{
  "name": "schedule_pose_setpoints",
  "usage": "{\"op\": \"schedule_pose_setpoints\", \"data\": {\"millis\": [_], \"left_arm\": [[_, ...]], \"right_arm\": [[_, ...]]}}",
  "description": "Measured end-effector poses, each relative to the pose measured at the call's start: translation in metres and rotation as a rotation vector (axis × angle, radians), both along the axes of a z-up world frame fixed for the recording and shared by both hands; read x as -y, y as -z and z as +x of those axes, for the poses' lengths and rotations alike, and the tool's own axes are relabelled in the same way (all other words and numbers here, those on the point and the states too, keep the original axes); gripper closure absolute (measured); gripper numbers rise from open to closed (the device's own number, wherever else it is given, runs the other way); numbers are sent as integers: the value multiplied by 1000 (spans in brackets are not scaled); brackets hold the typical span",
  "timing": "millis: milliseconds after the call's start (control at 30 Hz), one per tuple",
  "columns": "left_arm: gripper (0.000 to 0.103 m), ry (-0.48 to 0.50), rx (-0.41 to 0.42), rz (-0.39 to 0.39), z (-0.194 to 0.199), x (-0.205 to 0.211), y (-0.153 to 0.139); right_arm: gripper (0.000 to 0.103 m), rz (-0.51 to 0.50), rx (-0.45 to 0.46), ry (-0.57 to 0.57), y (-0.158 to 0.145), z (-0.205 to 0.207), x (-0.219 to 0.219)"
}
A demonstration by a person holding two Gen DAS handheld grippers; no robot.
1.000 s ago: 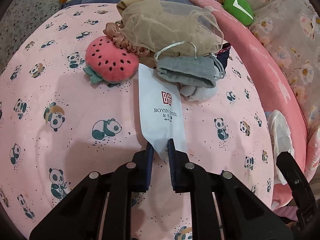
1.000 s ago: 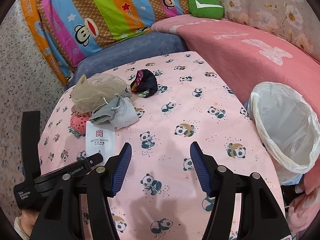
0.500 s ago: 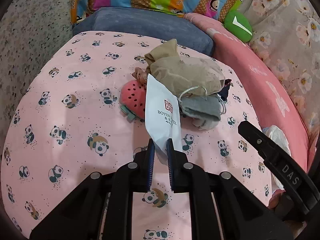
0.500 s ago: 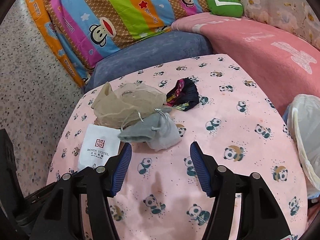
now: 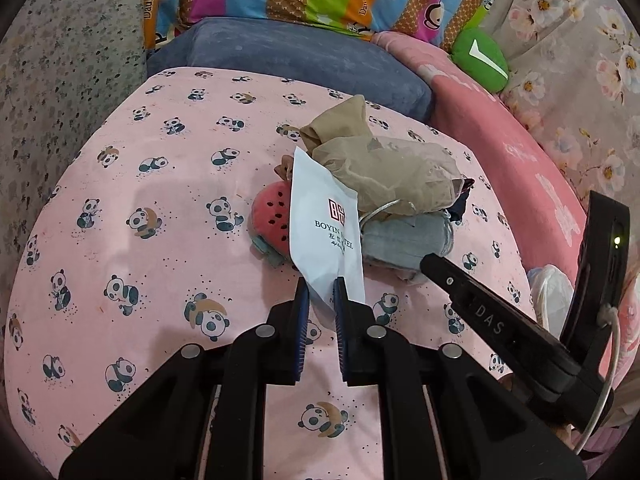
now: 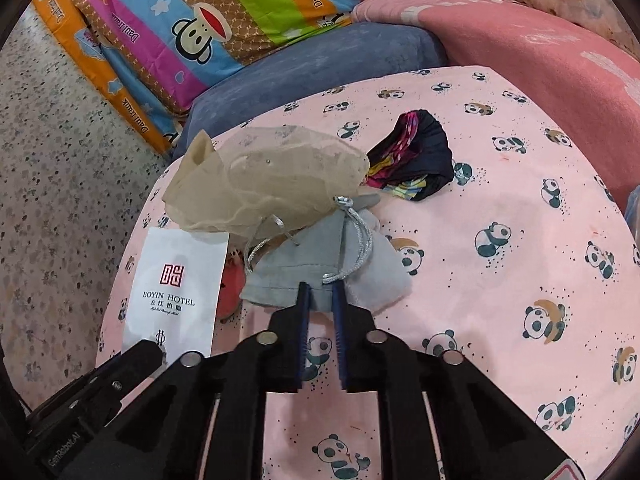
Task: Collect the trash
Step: 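Grasp the white hotel packet with the left gripper while the right gripper grasps the grey sock, then carry the packet and grey sock toward the white bin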
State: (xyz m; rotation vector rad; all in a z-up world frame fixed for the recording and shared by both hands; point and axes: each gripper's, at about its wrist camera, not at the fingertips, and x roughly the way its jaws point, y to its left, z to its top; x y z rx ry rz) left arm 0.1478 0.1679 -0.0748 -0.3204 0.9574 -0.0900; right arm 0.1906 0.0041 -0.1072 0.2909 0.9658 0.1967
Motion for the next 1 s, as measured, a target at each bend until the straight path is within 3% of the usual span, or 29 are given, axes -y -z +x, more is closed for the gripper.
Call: {"op": "schedule_pose_setpoints", "data": {"millis": [233,667,1000], "left_arm": [[91,21,1,-1,-7,16,-3],[91,150,85,-8,-34,91,-49],[91,314,137,2,-49,177,-75]], "right_arm": [[99,47,55,1,-19,-32,20],[99,44,240,104,-98,-91,91],[99,56,285,262,-112,-130,178]]}}
